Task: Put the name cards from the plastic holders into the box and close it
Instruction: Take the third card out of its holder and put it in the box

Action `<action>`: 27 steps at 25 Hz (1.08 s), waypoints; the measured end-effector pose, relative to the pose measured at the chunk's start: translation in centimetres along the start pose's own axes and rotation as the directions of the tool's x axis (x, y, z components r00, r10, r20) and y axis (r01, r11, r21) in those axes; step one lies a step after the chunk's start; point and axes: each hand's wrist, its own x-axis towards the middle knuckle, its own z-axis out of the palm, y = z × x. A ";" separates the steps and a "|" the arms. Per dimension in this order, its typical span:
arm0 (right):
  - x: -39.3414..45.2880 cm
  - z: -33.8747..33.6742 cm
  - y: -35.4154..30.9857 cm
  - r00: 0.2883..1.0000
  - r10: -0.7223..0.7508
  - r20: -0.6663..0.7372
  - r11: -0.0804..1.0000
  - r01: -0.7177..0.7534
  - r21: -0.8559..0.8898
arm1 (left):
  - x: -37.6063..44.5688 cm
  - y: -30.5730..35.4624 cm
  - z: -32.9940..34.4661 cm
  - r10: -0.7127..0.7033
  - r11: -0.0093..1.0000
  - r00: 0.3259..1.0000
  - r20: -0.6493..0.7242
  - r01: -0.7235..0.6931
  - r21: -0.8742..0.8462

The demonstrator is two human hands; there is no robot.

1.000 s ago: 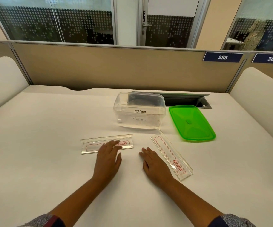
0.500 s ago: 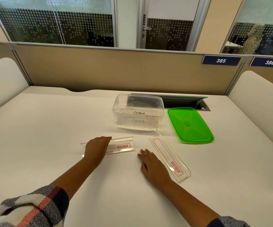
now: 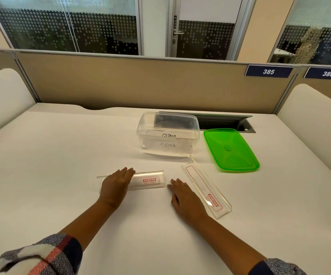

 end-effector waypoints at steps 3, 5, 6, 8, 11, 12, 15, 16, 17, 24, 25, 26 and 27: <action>-0.1 -0.1 0.0 1.000 -0.001 -0.009 1.000 0.001 0.003 | 0.6 -0.3 -0.1 -0.006 1.000 0.998 -0.059 0.007 0.004; 0.0 -0.1 0.0 1.000 0.002 -0.007 1.000 -0.002 0.012 | 0.5 -0.2 0.2 0.011 0.999 0.994 -0.105 -0.007 0.038; 0.0 0.0 0.0 1.000 0.003 0.001 1.000 -0.003 0.013 | 0.2 -0.1 0.2 0.017 0.999 0.993 -0.119 -0.010 0.053; 0.1 0.0 0.1 1.000 0.002 0.013 1.000 -0.002 0.016 | -0.5 0.1 0.4 0.021 0.998 0.991 -0.132 -0.014 0.054; 0.1 -0.1 0.2 0.996 0.087 0.004 0.991 -0.087 0.100 | -1.9 0.3 0.5 0.038 0.999 0.991 -0.125 -0.040 -0.008; 0.3 -0.2 0.1 0.992 0.126 -0.002 0.982 -0.124 0.142 | -2.3 0.3 0.4 0.052 0.998 0.991 -0.126 -0.055 -0.019; 1.5 -0.8 -0.8 0.986 0.162 0.038 0.941 -0.167 0.294 | -2.6 0.7 0.5 0.066 0.996 0.981 -0.184 -0.077 -0.051; 2.0 -1.0 -1.1 0.986 0.160 0.051 0.914 -0.167 0.368 | -2.7 0.9 0.3 0.057 0.994 0.980 -0.193 -0.073 -0.078; 2.3 -1.2 -1.3 0.985 0.164 0.048 0.885 -0.168 0.434 | -2.9 1.2 0.5 0.057 0.993 0.979 -0.194 -0.075 -0.087; 2.8 -1.0 -1.4 0.915 0.389 0.108 0.588 -0.336 0.736 | -5.4 2.3 -0.2 -0.029 0.986 0.999 0.038 0.035 -0.162; 2.7 -1.0 -1.6 0.913 0.390 0.118 0.581 -0.344 0.738 | -5.3 2.2 -0.3 -0.059 0.985 0.996 0.060 0.068 -0.161; 2.7 -1.0 -1.8 0.914 0.385 0.124 0.586 -0.346 0.733 | -5.1 2.2 -0.7 -0.103 0.979 0.991 0.085 0.116 -0.166; 2.7 -1.0 -1.9 0.915 0.382 0.130 0.590 -0.349 0.728 | -4.9 2.3 -0.8 -0.147 0.971 0.985 0.094 0.161 -0.177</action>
